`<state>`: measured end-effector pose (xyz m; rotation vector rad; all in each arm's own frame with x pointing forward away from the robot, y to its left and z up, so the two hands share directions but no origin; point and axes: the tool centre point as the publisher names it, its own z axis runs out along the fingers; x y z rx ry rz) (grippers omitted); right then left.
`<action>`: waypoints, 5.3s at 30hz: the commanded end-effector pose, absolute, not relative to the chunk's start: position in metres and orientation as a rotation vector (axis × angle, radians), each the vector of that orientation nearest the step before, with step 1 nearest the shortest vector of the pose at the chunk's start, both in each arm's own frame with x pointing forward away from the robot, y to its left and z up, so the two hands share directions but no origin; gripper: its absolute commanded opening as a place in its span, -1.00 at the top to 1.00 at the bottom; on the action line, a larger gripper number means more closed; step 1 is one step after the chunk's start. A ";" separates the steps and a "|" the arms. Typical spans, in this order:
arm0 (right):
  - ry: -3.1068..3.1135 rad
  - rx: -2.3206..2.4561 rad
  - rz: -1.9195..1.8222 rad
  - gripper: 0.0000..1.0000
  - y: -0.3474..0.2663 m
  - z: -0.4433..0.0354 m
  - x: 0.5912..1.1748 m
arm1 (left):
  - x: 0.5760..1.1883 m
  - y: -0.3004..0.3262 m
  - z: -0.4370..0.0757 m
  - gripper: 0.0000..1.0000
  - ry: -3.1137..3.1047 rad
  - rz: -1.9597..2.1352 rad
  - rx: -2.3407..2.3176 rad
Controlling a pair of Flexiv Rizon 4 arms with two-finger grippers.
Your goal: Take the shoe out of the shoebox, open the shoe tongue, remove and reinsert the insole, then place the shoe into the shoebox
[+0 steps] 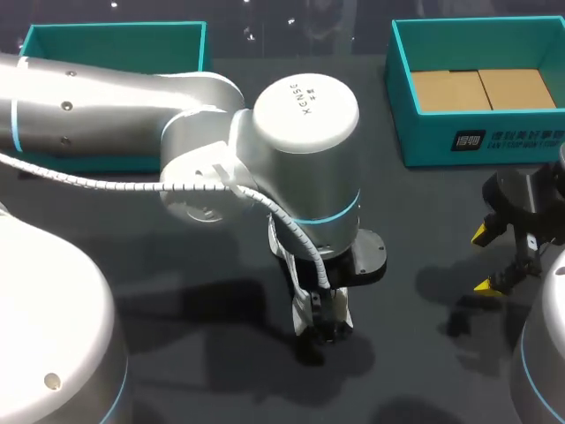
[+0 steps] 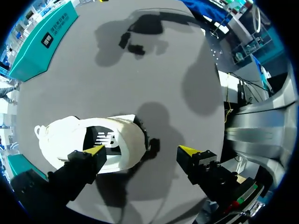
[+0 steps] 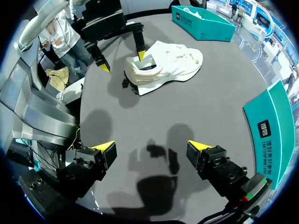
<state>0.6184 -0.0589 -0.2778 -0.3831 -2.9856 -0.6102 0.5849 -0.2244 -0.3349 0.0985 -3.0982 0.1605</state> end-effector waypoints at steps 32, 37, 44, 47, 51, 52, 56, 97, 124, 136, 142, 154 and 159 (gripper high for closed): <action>-2.988 -0.384 -0.608 -1.00 -0.059 -0.278 0.617 | 0.582 -0.229 -0.388 -0.17 -3.104 0.043 0.185; -2.988 -0.384 -0.608 -1.00 -0.059 -0.278 0.617 | 0.581 -0.229 -0.392 -0.04 -3.105 0.035 0.201; -2.988 -0.384 -0.608 -1.00 -0.059 -0.278 0.617 | 0.580 -0.231 -0.395 -0.11 -3.114 0.048 0.256; -2.988 -0.384 -0.608 -1.00 -0.059 -0.278 0.617 | 0.582 -0.231 -0.395 -0.11 -3.110 0.053 0.277; -2.988 -0.384 -0.608 -1.00 -0.059 -0.278 0.617 | 0.585 -0.231 -0.393 0.35 -3.110 0.062 0.299; -2.988 -0.384 -0.608 -1.00 -0.059 -0.278 0.617 | 0.585 -0.230 -0.393 0.65 -3.110 0.063 0.302; -2.988 -0.384 -0.608 -1.00 -0.059 -0.278 0.617 | 0.587 -0.229 -0.390 1.00 -3.113 0.059 0.306; -2.988 -0.384 -0.608 -1.00 -0.059 -0.278 0.617 | 0.735 -0.121 -0.170 1.00 -3.045 0.089 0.193; -2.988 -0.384 -0.608 -1.00 -0.059 -0.278 0.617 | 0.773 -0.082 -0.153 1.00 -3.066 0.070 0.228; -2.988 -0.384 -0.608 -1.00 -0.059 -0.278 0.617 | 0.881 0.006 -0.141 1.00 -3.037 0.065 0.263; -2.988 -0.384 -0.608 -1.00 -0.059 -0.278 0.617 | 0.947 0.052 -0.133 1.00 -3.055 0.036 0.256; -2.988 -0.384 -0.608 -1.00 -0.059 -0.278 0.617 | 0.947 0.052 -0.133 1.00 -3.055 0.036 0.256; -2.988 -0.384 -0.608 -1.00 -0.059 -0.278 0.617 | 0.965 0.068 -0.137 1.00 -3.080 0.044 0.113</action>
